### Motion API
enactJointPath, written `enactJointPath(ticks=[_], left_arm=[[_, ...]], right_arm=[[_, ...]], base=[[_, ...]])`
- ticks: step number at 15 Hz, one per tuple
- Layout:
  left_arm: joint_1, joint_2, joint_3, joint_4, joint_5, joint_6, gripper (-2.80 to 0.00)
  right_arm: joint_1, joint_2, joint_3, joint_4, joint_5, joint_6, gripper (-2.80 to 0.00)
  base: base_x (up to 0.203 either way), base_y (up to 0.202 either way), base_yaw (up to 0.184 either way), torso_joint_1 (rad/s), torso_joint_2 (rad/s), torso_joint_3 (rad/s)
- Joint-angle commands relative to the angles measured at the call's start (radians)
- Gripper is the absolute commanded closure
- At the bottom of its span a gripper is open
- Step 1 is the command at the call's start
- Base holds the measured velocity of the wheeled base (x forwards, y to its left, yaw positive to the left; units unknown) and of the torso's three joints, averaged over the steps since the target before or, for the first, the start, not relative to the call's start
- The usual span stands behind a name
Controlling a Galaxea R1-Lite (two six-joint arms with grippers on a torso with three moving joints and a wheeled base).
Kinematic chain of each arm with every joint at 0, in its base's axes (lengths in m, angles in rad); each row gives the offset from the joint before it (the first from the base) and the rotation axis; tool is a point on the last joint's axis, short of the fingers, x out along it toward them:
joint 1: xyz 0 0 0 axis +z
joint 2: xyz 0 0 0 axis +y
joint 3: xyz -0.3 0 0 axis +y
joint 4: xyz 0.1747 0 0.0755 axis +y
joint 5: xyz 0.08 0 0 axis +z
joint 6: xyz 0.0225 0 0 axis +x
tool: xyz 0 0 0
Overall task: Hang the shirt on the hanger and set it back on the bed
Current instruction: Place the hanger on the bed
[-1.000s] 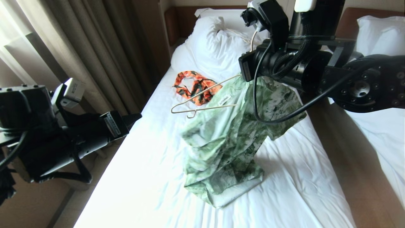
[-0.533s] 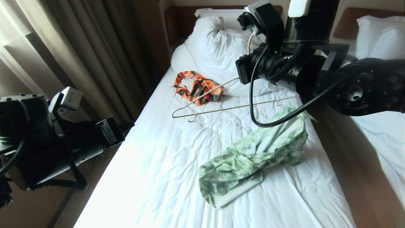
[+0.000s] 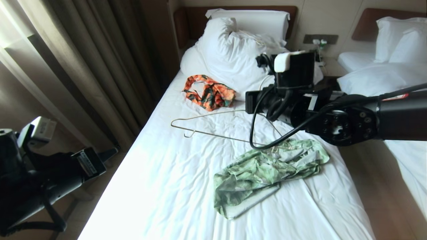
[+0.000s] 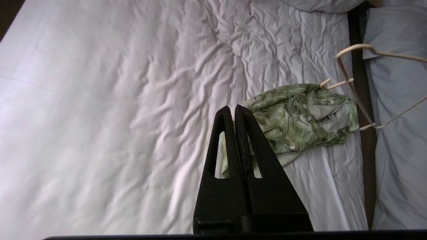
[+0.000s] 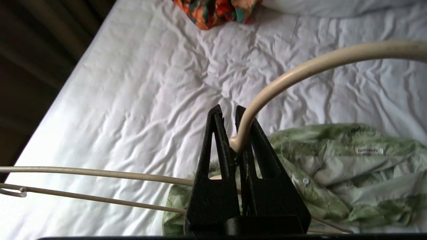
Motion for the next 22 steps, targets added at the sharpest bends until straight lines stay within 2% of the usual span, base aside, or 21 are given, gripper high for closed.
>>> enactJointPath(ticks=[1,3,5,8,9,11,13,17,18,20,22], left_arm=[[0.007,-0.06,0.028,-0.003,0.0,-0.003,0.0],[0.007,-0.108,0.046,0.001,0.001,-0.003,0.0],[0.007,-0.144,0.048,0.006,0.006,0.002,0.0],[0.008,-0.196,0.052,0.038,0.007,0.001,0.0],[0.008,-0.223,0.05,0.061,0.007,0.001,0.0],[0.008,-0.273,0.049,0.102,0.009,0.001,0.0],[0.01,-0.312,0.049,0.143,0.017,0.001,0.0],[0.009,-0.43,0.047,0.243,0.022,0.004,0.0],[0.009,-0.469,0.046,0.274,0.022,0.005,0.0],[0.006,-0.552,0.041,0.339,0.012,0.008,0.0],[-0.014,-0.649,0.023,0.426,-0.033,0.007,0.0]], right_arm=[[-0.027,0.005,0.096,0.021,-0.001,0.047,0.0],[-0.089,0.027,0.191,0.085,0.009,0.06,0.0],[-0.119,0.075,0.239,0.1,0.016,0.019,0.0],[-0.144,0.162,0.241,0.091,0.011,-0.024,0.0],[-0.164,0.193,0.226,0.078,0.01,-0.045,-2.8],[-0.201,0.24,0.167,0.022,-0.005,-0.074,-2.8],[-0.203,0.23,0.175,0.023,-0.029,-0.079,-2.8],[-0.196,0.096,0.351,0.034,-0.032,-0.087,-2.8],[-0.196,0.056,0.405,0.032,-0.036,-0.087,0.0],[-0.196,-0.027,0.482,0.028,-0.049,-0.081,0.0],[-0.192,-0.151,0.563,0.028,-0.087,-0.075,0.0]], base=[[0.0,0.0,0.0,0.0,0.0,0.0],[0.0,0.0,0.0,0.0,0.0,0.0],[0.0,0.0,0.0,0.0,0.0,0.0],[0.0,0.0,0.0,0.0,0.0,0.0],[0.0,0.0,0.0,0.0,0.0,0.0],[0.0,0.0,0.0,0.0,0.0,0.0],[0.0,0.0,0.0,0.0,0.0,0.0],[0.0,0.0,0.0,0.0,0.0,0.0],[0.0,0.0,0.0,0.0,0.0,0.0],[0.0,0.0,0.0,0.0,0.0,0.0],[0.0,0.0,0.0,0.0,0.0,0.0]])
